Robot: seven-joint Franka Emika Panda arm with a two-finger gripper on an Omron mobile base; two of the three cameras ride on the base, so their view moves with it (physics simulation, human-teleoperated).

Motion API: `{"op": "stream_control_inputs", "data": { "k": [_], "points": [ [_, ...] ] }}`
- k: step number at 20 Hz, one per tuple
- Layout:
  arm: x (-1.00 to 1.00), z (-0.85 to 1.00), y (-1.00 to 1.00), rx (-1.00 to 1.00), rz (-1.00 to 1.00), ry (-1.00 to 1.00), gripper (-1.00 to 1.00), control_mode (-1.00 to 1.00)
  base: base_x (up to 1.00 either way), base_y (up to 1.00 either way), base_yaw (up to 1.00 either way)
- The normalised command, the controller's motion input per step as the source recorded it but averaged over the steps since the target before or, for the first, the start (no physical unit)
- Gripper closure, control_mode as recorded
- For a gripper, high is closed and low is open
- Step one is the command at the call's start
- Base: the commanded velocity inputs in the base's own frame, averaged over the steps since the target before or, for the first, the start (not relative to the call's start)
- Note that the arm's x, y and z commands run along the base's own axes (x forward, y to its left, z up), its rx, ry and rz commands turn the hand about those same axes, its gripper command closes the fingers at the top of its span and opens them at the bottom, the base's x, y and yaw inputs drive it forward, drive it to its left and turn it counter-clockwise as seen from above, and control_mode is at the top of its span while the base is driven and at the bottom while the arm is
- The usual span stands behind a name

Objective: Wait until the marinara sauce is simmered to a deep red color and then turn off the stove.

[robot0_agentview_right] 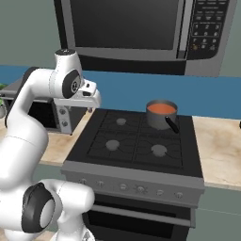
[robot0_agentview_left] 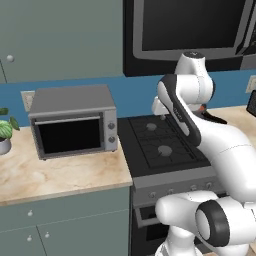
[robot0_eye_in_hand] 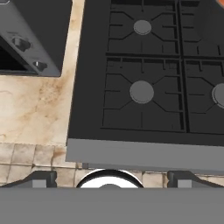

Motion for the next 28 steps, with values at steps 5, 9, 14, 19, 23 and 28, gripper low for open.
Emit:
{"op": "stream_control_inputs", "data": {
  "k": [5, 9, 14, 19, 23, 28],
  "points": [
    [0.00, 0.00, 0.00, 0.00, 0.00, 0.00, -1.00, 1.00, 0.00, 0.00, 0.00],
    [0.00, 0.00, 0.00, 0.00, 0.00, 0.01, -1.00, -1.00, 0.00, 0.00, 0.00],
    [0.00, -0.08, -0.25, 0.01, 0.00, 0.00, -1.00, -1.00, 0.00, 0.00, 0.00],
    [-0.30, -0.28, -0.96, 0.11, 0.01, -0.02, -1.00, -1.00, 0.00, 0.00, 0.00],
    [-0.61, -0.38, -1.00, 0.16, 0.06, -0.14, -1.00, -1.00, 0.00, 0.00, 0.00],
    [-0.75, -0.27, -1.00, 0.12, 0.15, -0.36, -1.00, -1.00, 0.00, 0.00, 0.00]
  ]
}}
